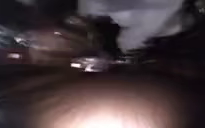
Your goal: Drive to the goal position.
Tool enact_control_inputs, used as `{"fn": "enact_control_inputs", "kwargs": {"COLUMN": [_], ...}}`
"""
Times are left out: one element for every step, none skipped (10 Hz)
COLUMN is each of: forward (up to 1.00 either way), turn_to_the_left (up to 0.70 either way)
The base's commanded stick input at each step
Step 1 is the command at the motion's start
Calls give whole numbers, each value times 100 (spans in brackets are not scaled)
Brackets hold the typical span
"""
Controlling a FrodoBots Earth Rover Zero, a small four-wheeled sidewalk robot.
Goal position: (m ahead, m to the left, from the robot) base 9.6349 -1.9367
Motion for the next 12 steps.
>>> {"fn": "enact_control_inputs", "kwargs": {"forward": [100, 100, 100, 100, 100, 100, 100, 100, 100, 100, 100, 100], "turn_to_the_left": [-15, -2, 0, 0, 0, 0, 0, 0, 0, 0, 0, 0]}}
